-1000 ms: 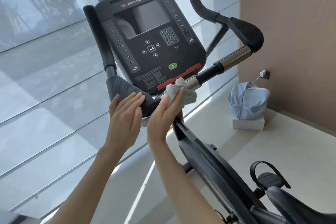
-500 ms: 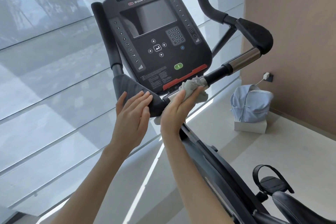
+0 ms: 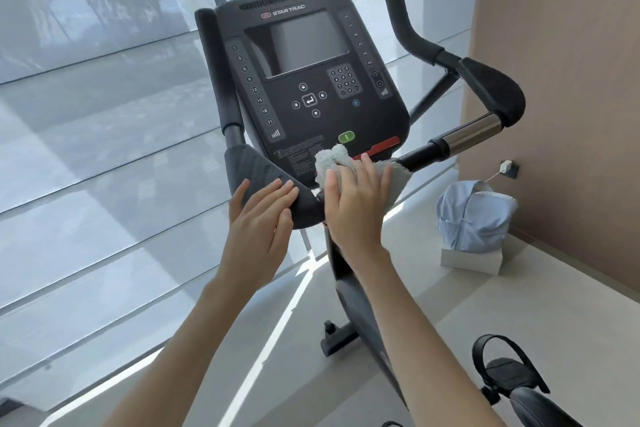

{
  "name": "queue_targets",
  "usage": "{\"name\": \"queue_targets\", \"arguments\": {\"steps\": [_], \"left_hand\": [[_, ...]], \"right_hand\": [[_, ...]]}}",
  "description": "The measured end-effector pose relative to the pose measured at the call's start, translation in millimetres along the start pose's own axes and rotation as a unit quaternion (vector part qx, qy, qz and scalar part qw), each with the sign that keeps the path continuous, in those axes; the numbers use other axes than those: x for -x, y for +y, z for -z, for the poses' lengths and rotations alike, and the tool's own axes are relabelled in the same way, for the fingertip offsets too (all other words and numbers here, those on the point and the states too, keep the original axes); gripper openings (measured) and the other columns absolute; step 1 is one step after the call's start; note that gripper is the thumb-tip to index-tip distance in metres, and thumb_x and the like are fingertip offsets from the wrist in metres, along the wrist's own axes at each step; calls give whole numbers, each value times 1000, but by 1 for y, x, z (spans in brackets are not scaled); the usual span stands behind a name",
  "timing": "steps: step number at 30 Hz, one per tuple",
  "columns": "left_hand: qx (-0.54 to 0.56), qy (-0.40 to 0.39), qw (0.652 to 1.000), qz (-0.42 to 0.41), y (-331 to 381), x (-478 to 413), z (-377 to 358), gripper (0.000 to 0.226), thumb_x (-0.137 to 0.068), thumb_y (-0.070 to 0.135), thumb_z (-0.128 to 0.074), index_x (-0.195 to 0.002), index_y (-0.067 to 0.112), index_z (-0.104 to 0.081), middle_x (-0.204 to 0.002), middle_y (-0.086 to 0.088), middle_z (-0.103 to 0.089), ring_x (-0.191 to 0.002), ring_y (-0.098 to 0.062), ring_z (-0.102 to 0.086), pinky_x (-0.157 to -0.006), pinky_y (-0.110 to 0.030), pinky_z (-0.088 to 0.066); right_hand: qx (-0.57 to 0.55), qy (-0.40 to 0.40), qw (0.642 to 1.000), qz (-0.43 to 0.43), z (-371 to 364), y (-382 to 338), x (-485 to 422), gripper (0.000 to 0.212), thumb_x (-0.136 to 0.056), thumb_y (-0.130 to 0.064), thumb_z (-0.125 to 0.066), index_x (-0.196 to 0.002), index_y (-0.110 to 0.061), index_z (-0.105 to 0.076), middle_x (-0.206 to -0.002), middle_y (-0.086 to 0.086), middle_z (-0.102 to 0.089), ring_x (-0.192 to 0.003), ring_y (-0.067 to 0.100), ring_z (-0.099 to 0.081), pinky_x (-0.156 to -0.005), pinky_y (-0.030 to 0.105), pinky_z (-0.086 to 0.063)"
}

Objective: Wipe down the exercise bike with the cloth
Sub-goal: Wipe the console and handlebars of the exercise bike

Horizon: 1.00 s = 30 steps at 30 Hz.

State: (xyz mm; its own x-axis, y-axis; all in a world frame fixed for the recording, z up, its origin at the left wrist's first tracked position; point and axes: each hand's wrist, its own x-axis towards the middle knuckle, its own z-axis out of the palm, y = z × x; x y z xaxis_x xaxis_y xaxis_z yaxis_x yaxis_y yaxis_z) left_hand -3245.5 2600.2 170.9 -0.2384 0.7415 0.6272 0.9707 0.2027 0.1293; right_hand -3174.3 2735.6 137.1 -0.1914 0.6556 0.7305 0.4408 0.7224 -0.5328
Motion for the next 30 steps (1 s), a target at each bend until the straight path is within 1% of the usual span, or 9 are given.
{"name": "queue_targets", "arguments": {"steps": [5,8,10,13,17,22,25,28,30], "left_hand": [[8,13,1000,23,7,2,-3,50,-95,22,-25,-120,5,-64,-126,-6,-62,-126,-18,-50,-117,-42,-12],[-24,27,999,9,9,0,-6,47,-95,19,-28,-115,2,-66,-121,-8,-65,-124,-22,-53,-115,-46,-16],[-54,34,998,-10,9,-3,-7,43,-95,18,-32,-112,1,-68,-116,-9,-67,-121,-24,-55,-113,-49,-21],[-78,23,996,-28,12,-13,-7,41,-96,21,-34,-109,3,-69,-112,-7,-69,-116,-24,-58,-111,-48,-26],[-103,18,994,-37,19,-19,-9,38,-96,22,-38,-101,5,-72,-106,-5,-71,-105,-22,-64,-112,-45,-25],[-113,26,993,-27,20,-13,-13,39,-96,22,-37,-105,4,-70,-108,-7,-70,-101,-22,-65,-111,-46,-26],[-114,18,993,-25,19,-14,-12,40,-97,22,-35,-105,5,-70,-109,-5,-69,-102,-20,-64,-113,-46,-24],[-114,28,993,-23,18,-13,-13,39,-96,20,-36,-105,6,-71,-110,-5,-69,-103,-20,-64,-113,-48,-23],[-109,35,993,-22,19,-13,-15,39,-96,20,-36,-105,5,-71,-109,-5,-70,-103,-20,-64,-113,-48,-23]], "right_hand": [[40,-40,998,-38,17,31,-37,48,-95,-32,-27,-85,-8,-66,-89,8,-69,-96,24,-57,-113,45,-20],[2,-40,997,70,10,16,-17,47,-96,-32,-31,-77,-8,-66,-75,6,-67,-79,22,-59,-101,42,-37],[-27,-37,988,145,14,22,-17,44,-95,-30,-36,-73,-8,-67,-69,5,-67,-70,22,-59,-84,37,-44],[-30,-52,987,147,26,61,-45,46,-94,-30,-33,-70,-6,-64,-65,7,-63,-64,25,-56,-71,35,-43],[-18,-90,991,102,35,102,-78,46,-93,-34,-24,-64,-11,-51,-58,5,-51,-59,24,-47,-72,41,-45],[29,-118,982,145,31,99,-79,45,-94,-34,-26,-77,-13,-62,-59,-2,-51,-60,25,-49,-74,39,-42],[91,-165,974,128,33,106,-95,45,-93,-38,-23,-65,-15,-51,-56,0,-49,-60,28,-48,-78,39,-38],[81,-117,978,150,30,101,-89,44,-95,-32,-30,-60,-13,-47,-51,1,-45,-53,24,-39,-65,31,-27],[59,-114,977,168,33,103,-86,44,-93,-34,-27,-58,-14,-42,-48,-3,-37,-49,23,-37,-64,31,-28]]}}
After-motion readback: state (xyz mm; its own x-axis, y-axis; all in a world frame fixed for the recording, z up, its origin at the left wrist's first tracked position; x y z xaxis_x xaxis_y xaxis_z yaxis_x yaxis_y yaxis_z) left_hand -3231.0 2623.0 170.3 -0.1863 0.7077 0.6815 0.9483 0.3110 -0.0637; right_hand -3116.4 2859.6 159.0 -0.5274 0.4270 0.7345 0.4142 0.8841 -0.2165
